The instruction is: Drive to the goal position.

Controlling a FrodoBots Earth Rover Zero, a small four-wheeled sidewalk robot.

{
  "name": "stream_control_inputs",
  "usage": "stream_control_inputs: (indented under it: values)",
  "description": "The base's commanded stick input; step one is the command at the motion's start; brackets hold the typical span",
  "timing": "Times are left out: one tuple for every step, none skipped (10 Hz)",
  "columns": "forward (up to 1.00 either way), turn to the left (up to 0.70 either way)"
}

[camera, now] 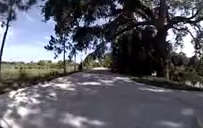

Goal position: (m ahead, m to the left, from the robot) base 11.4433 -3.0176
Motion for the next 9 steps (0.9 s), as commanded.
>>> stream_control_inputs:
  values:
    - [0.85,0.0]
    - [0.85,0.0]
    - [0.85,0.0]
    - [0.85,0.0]
    - [0.85,0.0]
    - [0.85,0.0]
    - [0.85,0.0]
    - [0.85,0.0]
    - [0.85,0.0]
